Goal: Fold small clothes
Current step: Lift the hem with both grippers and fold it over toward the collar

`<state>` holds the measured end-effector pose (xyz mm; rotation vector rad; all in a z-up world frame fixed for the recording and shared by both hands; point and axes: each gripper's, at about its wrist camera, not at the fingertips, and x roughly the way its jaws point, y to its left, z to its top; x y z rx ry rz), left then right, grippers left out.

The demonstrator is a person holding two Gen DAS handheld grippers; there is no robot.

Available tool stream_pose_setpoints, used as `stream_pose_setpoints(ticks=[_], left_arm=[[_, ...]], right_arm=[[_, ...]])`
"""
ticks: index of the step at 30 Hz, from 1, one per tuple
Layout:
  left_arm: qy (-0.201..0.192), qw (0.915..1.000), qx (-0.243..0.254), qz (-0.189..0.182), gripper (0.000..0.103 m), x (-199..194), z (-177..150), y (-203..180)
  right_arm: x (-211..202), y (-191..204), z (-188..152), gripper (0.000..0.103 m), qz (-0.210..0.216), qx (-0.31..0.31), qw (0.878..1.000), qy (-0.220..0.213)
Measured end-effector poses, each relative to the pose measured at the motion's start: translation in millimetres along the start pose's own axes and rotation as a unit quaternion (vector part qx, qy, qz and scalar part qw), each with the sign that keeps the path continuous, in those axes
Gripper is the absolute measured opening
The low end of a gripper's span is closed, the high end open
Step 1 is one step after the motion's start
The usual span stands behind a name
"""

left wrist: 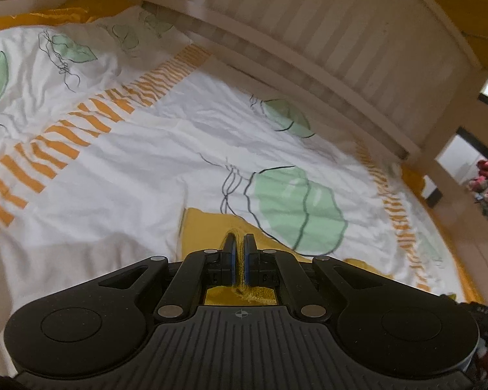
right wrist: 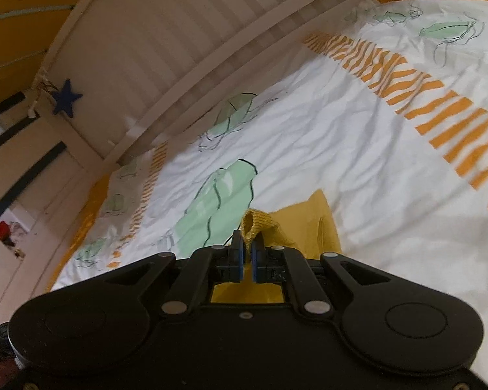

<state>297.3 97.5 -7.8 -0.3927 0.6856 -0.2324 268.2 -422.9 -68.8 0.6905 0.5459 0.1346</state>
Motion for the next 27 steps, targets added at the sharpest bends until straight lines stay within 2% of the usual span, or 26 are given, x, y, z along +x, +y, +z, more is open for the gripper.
stream_pose_setpoints(ticks=[4, 12, 19, 22, 23, 25, 26, 27], left_arm=[[0.012, 0.9997, -0.012, 0.016, 0.004, 33, 5, 10], [0.029, 0.9982, -0.035, 0.039, 0.005, 80, 10, 26], [0.029, 0.9957, -0.059, 0.065, 0.005, 104, 9, 38], [0.023, 0.9941, -0.063, 0.086, 0.006, 108, 11, 43], [0.022, 0.9935, -0.063, 0.092, 0.006, 107, 13, 45], [0.021, 0.9934, -0.062, 0.094, 0.007, 103, 16, 49], [0.019, 0.9938, -0.058, 0.094, 0.007, 97, 17, 49], [0.015, 0.994, -0.05, 0.097, 0.008, 91, 17, 47]], right_arm=[[33, -9, 4, 0.011, -0.013, 0.003, 1.0, 0.009], [70, -28, 5, 0.011, -0.035, 0.017, 0.999, 0.019], [85, -37, 3, 0.011, -0.049, 0.031, 0.998, 0.019], [91, -40, 5, 0.015, -0.052, 0.04, 0.998, 0.021], [91, -41, 6, 0.02, -0.052, 0.048, 0.997, 0.021], [88, -42, 8, 0.038, -0.055, 0.055, 0.997, 0.01], [84, -41, 10, 0.058, -0.061, 0.051, 0.997, 0.001], [82, -39, 12, 0.07, -0.064, 0.045, 0.997, -0.005]])
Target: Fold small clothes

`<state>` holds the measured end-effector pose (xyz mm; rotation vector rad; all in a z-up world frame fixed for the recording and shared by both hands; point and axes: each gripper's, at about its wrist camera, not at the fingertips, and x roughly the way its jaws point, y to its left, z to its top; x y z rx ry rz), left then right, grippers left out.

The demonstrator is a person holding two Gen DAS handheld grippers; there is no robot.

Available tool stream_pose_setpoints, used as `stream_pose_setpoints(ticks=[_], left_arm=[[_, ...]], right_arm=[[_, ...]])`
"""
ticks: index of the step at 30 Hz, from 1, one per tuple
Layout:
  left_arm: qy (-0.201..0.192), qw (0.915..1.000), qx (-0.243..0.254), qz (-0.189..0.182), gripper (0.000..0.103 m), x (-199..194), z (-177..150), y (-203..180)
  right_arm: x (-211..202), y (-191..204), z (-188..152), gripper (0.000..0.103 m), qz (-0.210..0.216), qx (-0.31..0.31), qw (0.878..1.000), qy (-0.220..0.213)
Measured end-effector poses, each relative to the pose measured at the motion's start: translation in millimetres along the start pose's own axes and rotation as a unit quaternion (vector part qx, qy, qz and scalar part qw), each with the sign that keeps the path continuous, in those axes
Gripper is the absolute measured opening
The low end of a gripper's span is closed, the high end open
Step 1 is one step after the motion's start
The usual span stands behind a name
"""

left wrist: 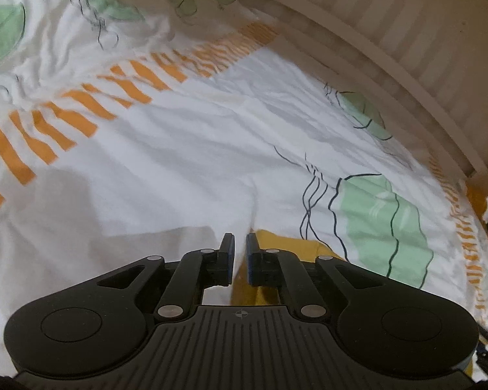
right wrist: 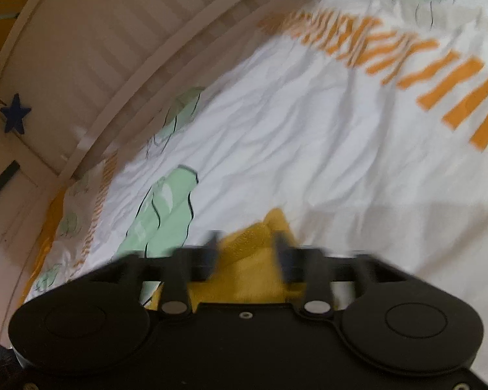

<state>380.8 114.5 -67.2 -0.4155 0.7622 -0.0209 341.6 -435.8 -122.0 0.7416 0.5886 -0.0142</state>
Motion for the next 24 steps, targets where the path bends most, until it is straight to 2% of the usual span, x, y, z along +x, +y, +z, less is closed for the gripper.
stream_pose_setpoints(ticks=[2, 3, 6, 7, 9, 11, 12, 15, 19, 21, 24], left_arm=[[-0.007, 0.9996, 0.026, 0.006, 0.017, -15, -3, -4], [-0.01, 0.9991, 0.041, 0.007, 0.026, -22, -6, -7], [-0.009, 0.9959, 0.09, 0.002, 0.029, -46, -22, -17], [-0.003, 0.9946, 0.104, 0.003, 0.032, -52, -29, -20], [0.012, 0.9918, 0.127, -0.001, 0.039, -62, -46, -27], [0.026, 0.9883, 0.15, -0.007, 0.041, -66, -62, -32], [0.033, 0.9863, 0.162, -0.007, 0.043, -66, -68, -34], [0.048, 0.98, 0.193, -0.001, 0.045, -57, -82, -36], [0.082, 0.9785, 0.189, 0.004, 0.048, -38, -91, -24], [0.082, 0.9806, 0.178, -0.004, 0.049, -34, -93, -17], [0.089, 0.9769, 0.194, 0.001, 0.051, -38, -94, -21]], right_arm=[[-9, 4, 3, 0.072, -0.006, -0.014, 1.0, -0.01], [-14, 7, 4, 0.072, -0.009, -0.023, 1.0, -0.012], [-28, 22, 3, 0.072, -0.017, -0.06, 0.998, -0.017], [-31, 29, 0, 0.072, -0.018, -0.075, 0.997, -0.015], [-36, 44, -8, 0.077, -0.019, -0.108, 0.994, -0.005], [-39, 60, -19, 0.078, -0.021, -0.142, 0.99, 0.006], [-38, 68, -24, 0.082, -0.021, -0.159, 0.987, 0.012], [-34, 95, -44, 0.092, -0.021, -0.211, 0.977, 0.036], [-19, 131, -70, 0.094, -0.024, -0.291, 0.954, 0.066], [-7, 147, -81, 0.095, -0.029, -0.326, 0.942, 0.077], [17, 161, -91, 0.095, -0.038, -0.348, 0.932, 0.095]])
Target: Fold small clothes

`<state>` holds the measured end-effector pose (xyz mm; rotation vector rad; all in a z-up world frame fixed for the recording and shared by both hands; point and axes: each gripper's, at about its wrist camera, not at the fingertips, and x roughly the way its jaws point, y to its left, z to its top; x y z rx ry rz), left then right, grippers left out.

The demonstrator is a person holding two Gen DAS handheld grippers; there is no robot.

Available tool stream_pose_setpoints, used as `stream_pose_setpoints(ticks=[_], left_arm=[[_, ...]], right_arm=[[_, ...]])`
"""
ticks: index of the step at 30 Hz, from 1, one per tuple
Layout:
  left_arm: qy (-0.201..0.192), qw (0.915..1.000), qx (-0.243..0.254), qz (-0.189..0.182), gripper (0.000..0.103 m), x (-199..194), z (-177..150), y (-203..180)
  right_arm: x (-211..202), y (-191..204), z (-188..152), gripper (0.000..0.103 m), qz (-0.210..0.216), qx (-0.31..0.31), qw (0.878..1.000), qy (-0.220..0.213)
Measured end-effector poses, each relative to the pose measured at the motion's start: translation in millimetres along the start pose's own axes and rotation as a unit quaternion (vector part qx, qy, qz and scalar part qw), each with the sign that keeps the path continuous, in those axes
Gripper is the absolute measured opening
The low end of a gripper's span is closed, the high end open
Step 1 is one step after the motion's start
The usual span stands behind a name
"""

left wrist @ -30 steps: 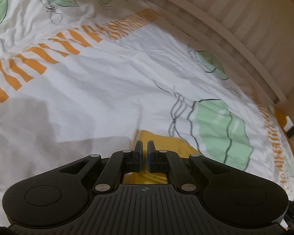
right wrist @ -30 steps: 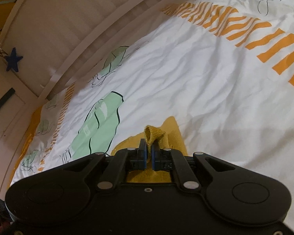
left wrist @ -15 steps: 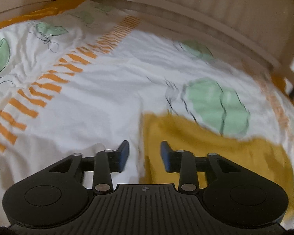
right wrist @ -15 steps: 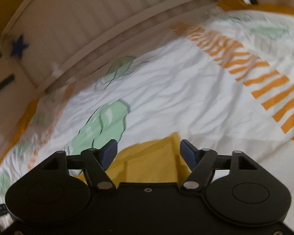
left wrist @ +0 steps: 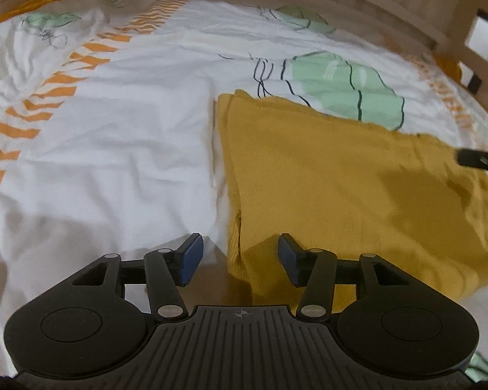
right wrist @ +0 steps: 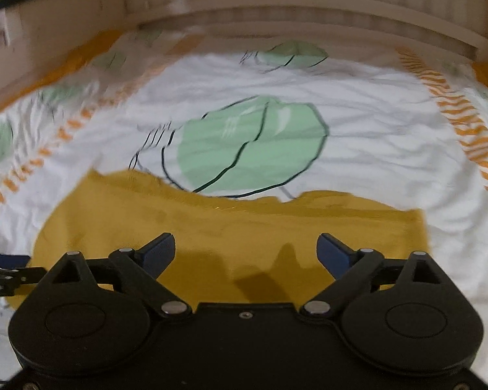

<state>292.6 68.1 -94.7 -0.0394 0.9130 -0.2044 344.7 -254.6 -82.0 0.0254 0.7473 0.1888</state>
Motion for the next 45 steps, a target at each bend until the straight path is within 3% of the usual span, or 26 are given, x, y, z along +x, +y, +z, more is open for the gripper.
stream_pose_setpoints(ticks=[9, 13, 19, 23, 27, 31, 38, 45], left_arm=[[0.018, 0.9998, -0.003, -0.013, 0.055, -6, -7, 5], [0.019, 0.9998, 0.003, -0.009, 0.056, -6, -7, 3], [0.022, 0.9997, 0.004, -0.008, 0.059, -6, -7, 2], [0.023, 0.9997, 0.004, -0.01, 0.061, -6, -7, 2], [0.023, 0.9996, 0.007, -0.013, 0.07, -5, -7, 0], [0.021, 0.9996, 0.014, -0.011, 0.078, -4, -10, -5], [0.019, 0.9997, 0.001, -0.017, 0.079, -6, -10, -3], [-0.03, 0.9995, 0.013, -0.004, 0.079, -22, -6, -16]], right_arm=[[64, 4, 13, 0.094, -0.057, -0.033, 0.996, 0.06], [86, -14, 23, 0.102, -0.083, -0.019, 0.994, 0.067], [103, -27, 32, 0.101, -0.103, 0.01, 0.992, 0.067], [73, -21, 33, 0.101, -0.092, 0.014, 0.996, 0.015], [31, 5, 17, 0.102, -0.053, -0.029, 0.998, -0.013], [4, 32, -18, 0.102, -0.032, -0.072, 0.997, 0.001], [-21, 62, -93, 0.102, -0.038, -0.116, 0.992, 0.039], [-35, 65, -105, 0.102, -0.04, -0.085, 0.995, 0.027]])
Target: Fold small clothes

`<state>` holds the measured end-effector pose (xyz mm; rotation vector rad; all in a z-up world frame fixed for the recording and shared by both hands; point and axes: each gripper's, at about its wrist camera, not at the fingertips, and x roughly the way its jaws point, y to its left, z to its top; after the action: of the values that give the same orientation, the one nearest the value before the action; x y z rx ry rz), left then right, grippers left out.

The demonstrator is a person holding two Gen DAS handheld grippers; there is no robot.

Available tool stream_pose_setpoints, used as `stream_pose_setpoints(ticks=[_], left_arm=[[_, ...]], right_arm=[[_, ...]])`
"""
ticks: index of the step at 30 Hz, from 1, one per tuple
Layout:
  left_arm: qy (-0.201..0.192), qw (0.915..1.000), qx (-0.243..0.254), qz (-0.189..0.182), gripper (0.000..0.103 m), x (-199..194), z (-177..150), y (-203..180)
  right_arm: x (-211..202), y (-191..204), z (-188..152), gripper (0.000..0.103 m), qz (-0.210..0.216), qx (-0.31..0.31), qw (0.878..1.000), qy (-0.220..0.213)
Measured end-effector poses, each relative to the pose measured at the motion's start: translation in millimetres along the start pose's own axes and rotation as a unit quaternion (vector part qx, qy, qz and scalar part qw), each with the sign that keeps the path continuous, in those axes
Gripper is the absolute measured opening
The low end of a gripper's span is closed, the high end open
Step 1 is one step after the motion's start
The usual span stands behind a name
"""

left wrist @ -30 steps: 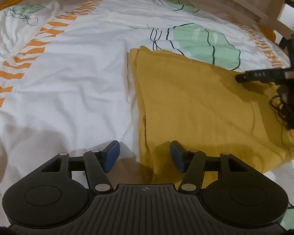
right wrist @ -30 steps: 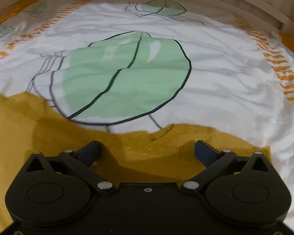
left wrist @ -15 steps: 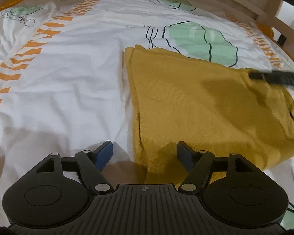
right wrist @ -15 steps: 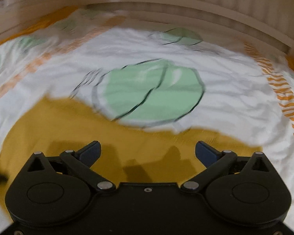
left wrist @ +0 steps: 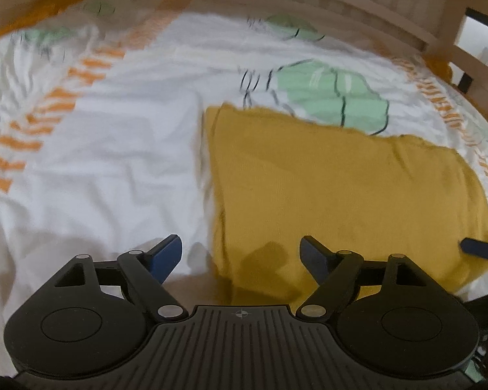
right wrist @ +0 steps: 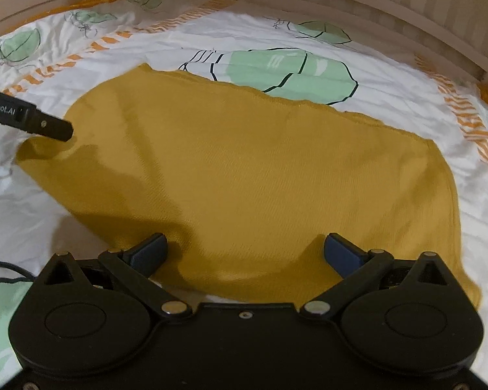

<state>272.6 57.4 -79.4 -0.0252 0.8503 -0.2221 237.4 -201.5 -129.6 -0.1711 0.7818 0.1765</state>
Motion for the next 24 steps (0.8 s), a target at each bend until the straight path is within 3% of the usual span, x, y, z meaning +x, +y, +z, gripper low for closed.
stream_pose_setpoints(ticks=[5, 10, 16, 18, 21, 24], left_arm=[[-0.006, 0.9988, 0.038, -0.032, 0.079, -1, -5, -23], [0.024, 0.9984, 0.049, -0.016, 0.079, 14, -17, -22], [0.034, 0.9994, 0.009, -0.004, 0.079, 12, -17, -7], [0.033, 0.9994, -0.003, -0.004, 0.079, 12, -18, -5], [0.032, 0.9993, -0.02, 0.001, 0.079, 8, -17, -4], [0.023, 0.999, -0.037, 0.005, 0.079, 2, -11, -2]], right_arm=[[-2, 3, -3, 0.103, 0.008, 0.021, 1.0, -0.004], [-9, -21, -12, 0.102, 0.01, 0.073, 0.997, -0.011], [-24, -66, -32, 0.102, -0.05, 0.144, 0.988, -0.011], [-28, -81, -39, 0.102, -0.053, 0.176, 0.983, -0.005], [-36, -85, -34, 0.102, -0.061, 0.182, 0.981, -0.008], [-45, -83, -19, 0.102, -0.061, 0.179, 0.981, -0.039]])
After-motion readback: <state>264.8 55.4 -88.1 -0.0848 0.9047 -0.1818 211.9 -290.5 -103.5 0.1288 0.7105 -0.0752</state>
